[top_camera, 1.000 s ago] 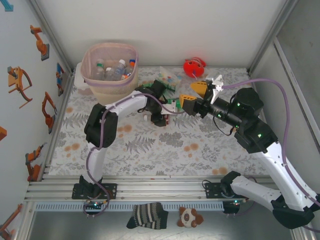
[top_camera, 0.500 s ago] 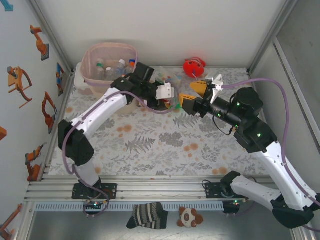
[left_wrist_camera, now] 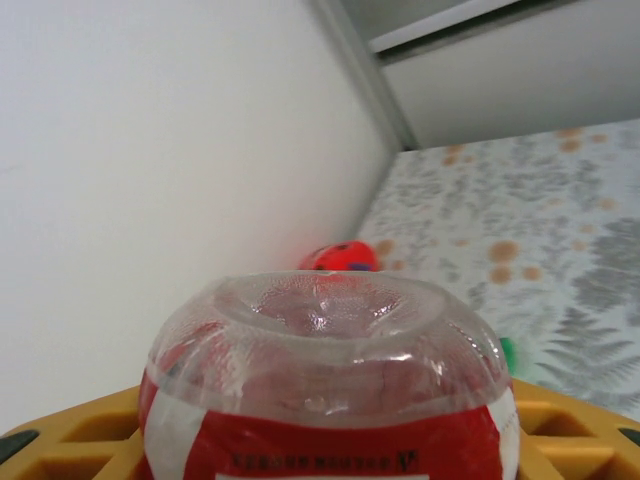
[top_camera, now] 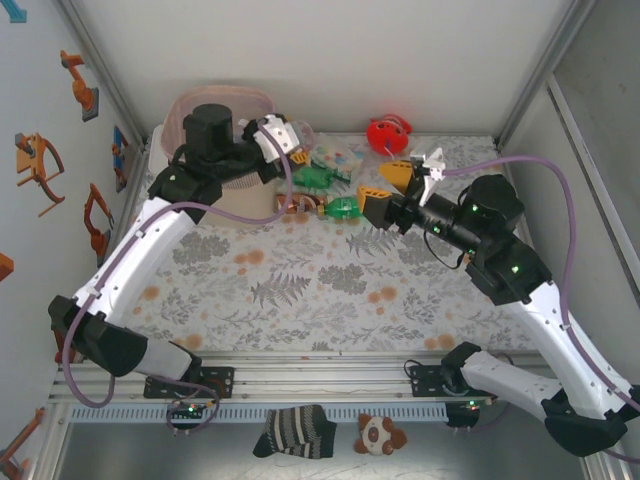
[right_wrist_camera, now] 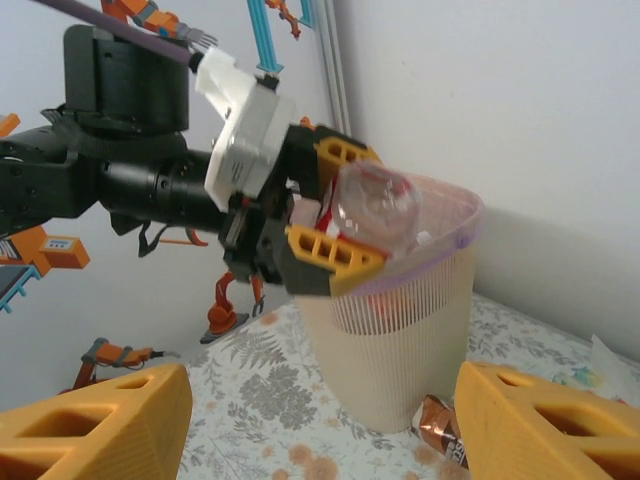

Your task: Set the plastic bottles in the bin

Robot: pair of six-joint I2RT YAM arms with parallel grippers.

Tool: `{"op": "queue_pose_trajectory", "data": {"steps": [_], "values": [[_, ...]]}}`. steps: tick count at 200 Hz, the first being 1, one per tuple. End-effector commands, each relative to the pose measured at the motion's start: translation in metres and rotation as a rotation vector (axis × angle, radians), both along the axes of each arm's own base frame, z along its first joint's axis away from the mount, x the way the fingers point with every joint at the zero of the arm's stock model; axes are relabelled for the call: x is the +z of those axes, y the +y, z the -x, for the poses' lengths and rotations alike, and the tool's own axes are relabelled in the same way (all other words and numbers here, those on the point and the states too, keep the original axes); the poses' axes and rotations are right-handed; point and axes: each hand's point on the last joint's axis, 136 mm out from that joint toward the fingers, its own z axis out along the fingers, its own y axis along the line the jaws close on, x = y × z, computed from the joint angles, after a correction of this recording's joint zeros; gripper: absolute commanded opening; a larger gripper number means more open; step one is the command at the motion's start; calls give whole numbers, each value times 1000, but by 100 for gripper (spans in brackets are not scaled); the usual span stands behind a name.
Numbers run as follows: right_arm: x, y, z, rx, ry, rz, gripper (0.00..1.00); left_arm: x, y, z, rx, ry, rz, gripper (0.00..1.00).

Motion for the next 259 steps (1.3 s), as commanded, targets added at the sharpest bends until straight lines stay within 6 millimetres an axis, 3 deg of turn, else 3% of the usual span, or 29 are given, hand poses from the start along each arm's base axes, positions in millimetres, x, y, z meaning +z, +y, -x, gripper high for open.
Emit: {"op": "queue_pose_trajectory", "data": {"steps": [1,44,83,151,208,240,259], "values": [[5,4,2,19,-13,-28,69,26,27,-21,158,-44,67,46],[5,7,1,28,-8,-31,69,31,81,-61,376,72,157,45],[5,8,1,31,-7,-31,69,21,121,-91,495,168,259,44],[6,9,2,37,-6,-28,69,-25,159,-142,549,314,363,43],[5,10,1,36,-2,-23,69,-64,174,-148,614,421,370,42],[5,16,-1,53,4,-21,69,-86,185,-144,681,478,361,51],[6,18,-1,62,5,-20,69,-88,190,-142,708,482,360,57]]}}
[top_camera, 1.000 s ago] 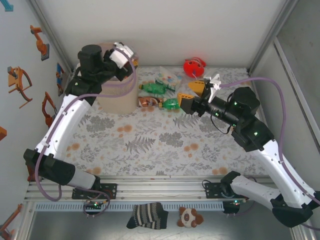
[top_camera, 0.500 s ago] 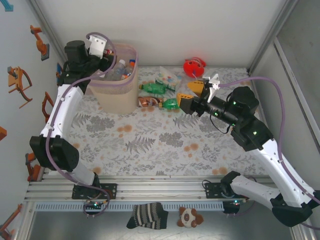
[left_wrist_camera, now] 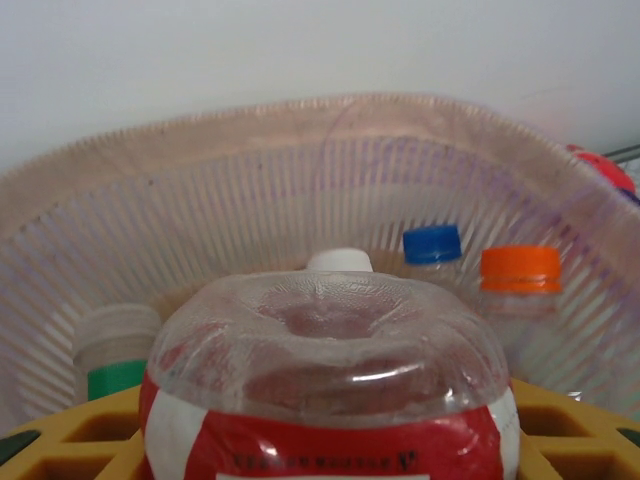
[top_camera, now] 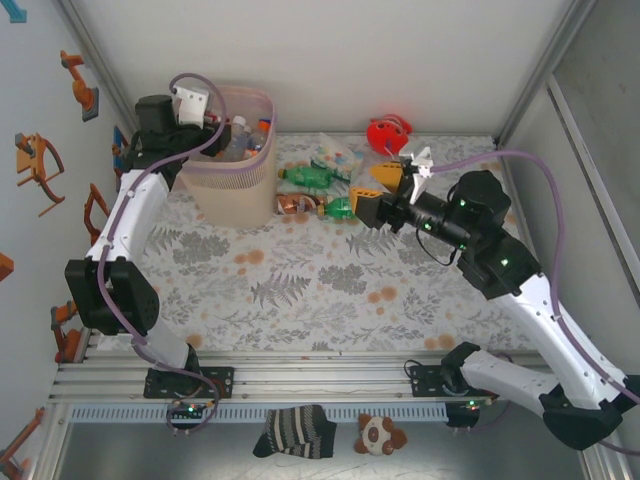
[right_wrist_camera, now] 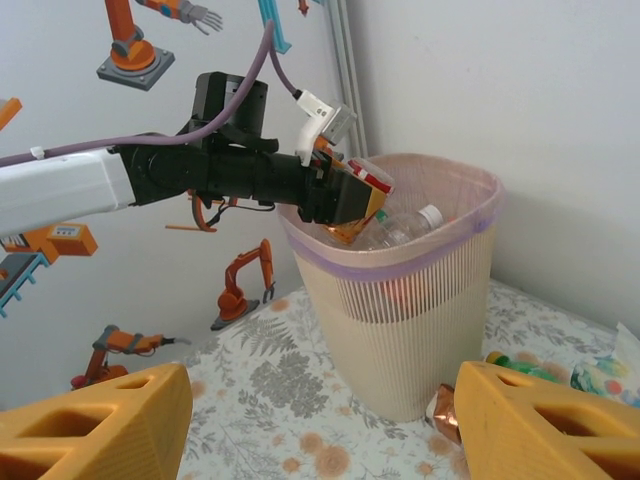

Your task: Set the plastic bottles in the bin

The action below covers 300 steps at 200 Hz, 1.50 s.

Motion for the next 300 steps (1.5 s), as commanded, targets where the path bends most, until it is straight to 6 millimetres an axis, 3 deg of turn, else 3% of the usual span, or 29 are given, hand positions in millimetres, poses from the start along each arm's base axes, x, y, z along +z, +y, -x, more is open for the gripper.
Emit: {"op": "queue_pose_trajectory", "data": {"steps": [1,86,102,126,144,192,247,266,300], "values": [[19,4,6,30,-30,-39,69,8,10,6,48,-1,20,57],[19,7,4,34,-31,-36,69,65,11,23,50,-118,66,80],[18,7,4,34,-31,-34,69,74,9,25,39,-135,70,79],[18,8,3,35,-31,-34,69,83,5,23,15,-152,76,64],[18,8,3,35,-31,-34,69,84,-1,20,-20,-143,83,60],[18,6,5,32,-32,-33,69,74,-9,-10,-68,-87,51,47],[17,4,5,19,-32,-32,69,28,-21,-38,-104,165,71,36],[17,2,7,18,-35,-29,69,15,-16,-41,-74,249,47,35],[17,2,7,15,-38,-26,69,2,-13,-28,-63,361,28,31]]}}
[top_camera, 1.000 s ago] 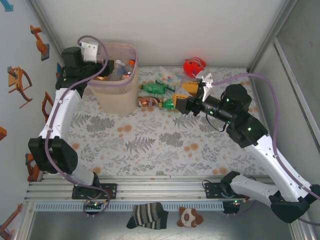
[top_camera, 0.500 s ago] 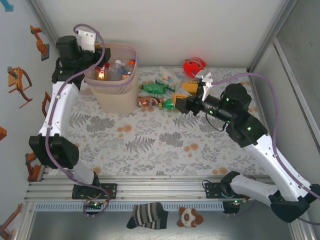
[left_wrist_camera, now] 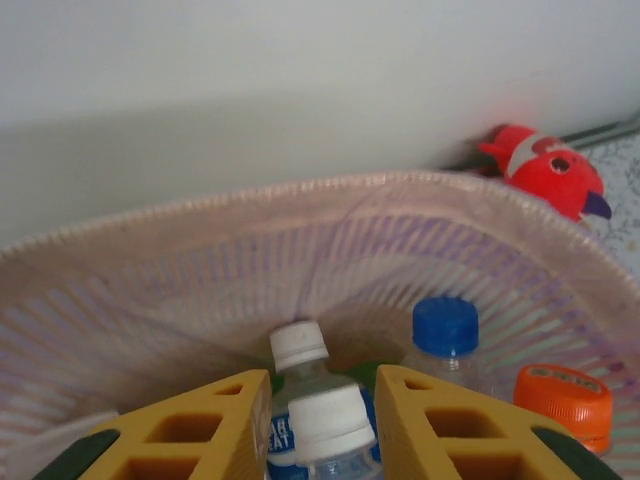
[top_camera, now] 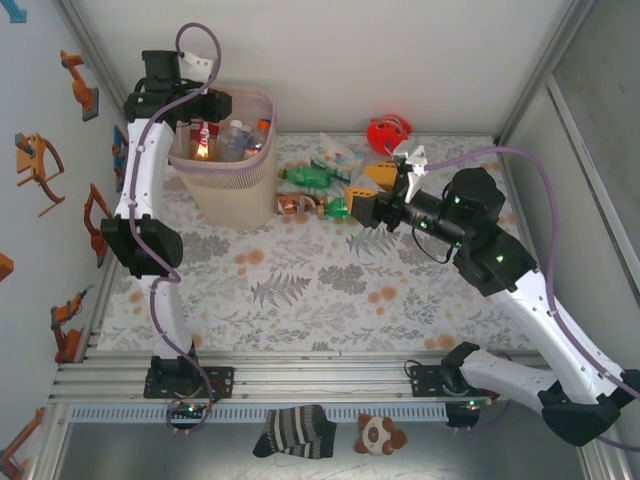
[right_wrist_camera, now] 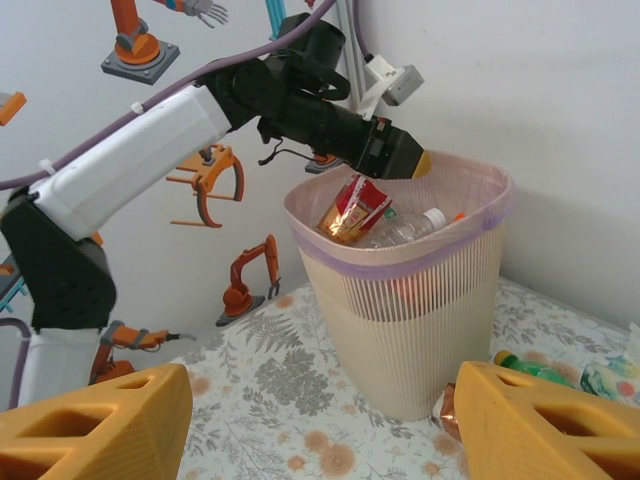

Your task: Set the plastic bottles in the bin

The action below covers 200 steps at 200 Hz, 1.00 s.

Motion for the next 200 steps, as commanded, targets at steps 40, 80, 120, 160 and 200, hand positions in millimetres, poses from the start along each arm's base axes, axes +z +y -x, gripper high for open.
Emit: {"op": "queue_pose_trajectory", "data": {"steps": [40,80,120,160,200], "values": [[16,-1,7,12,-39,-29,69,-5,10,57,-2,158,-40,31],[15,3,5,22,-35,-30,69,0,14,78,-2,165,-58,31],[14,4,5,26,-31,-33,69,1,19,93,14,165,-75,32],[15,4,5,25,-32,-34,69,24,32,91,74,49,-117,42],[16,3,6,23,-35,-38,69,22,38,87,95,43,-143,44]]}}
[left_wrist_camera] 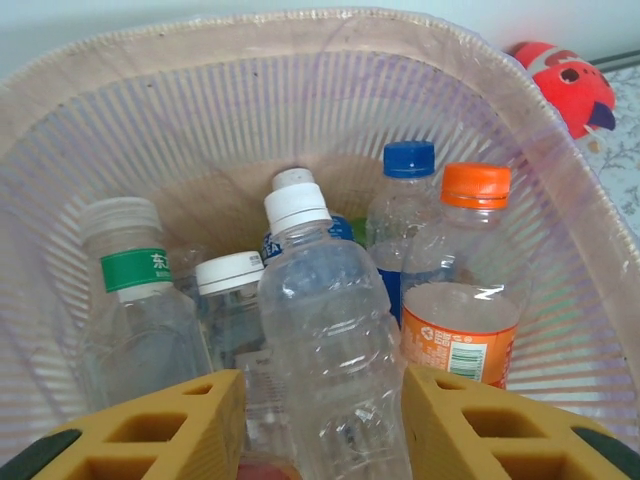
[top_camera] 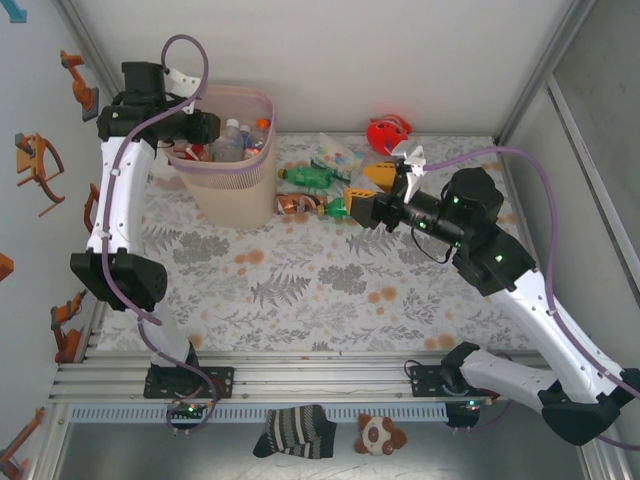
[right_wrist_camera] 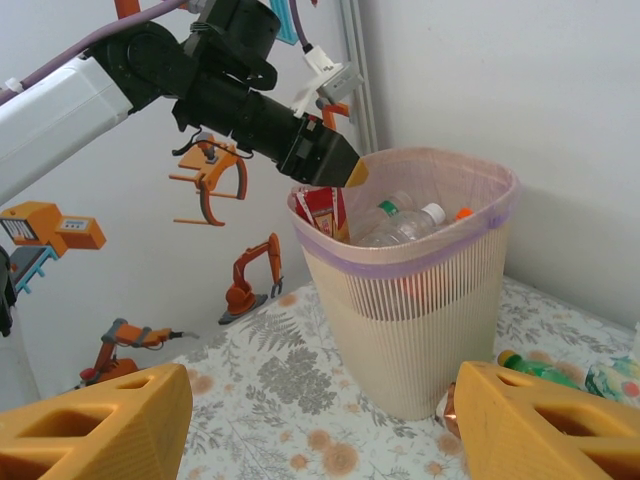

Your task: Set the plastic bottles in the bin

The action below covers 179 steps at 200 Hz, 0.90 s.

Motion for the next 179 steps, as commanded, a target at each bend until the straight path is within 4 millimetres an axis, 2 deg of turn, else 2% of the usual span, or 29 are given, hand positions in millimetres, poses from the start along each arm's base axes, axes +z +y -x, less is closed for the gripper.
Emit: {"op": "queue_pose_trajectory", "data": {"steps": [1,31,49,82,98,133,179], "values": [[17,1,6,15,-37,-39,69,1,9,0,22,-14,-37,44],[17,1,6,16,-35,-35,69,-9,15,3,43,17,-60,46],[17,2,6,18,-35,-32,69,-3,16,5,53,-10,-61,48],[17,4,6,23,-35,-30,69,21,25,10,97,-110,-76,50],[16,4,5,23,-32,-29,69,23,32,13,123,-118,-100,50],[16,5,5,26,-35,-27,69,6,41,19,147,-69,-110,46],[15,6,6,33,-33,-26,69,-40,37,21,120,85,-94,42]]}}
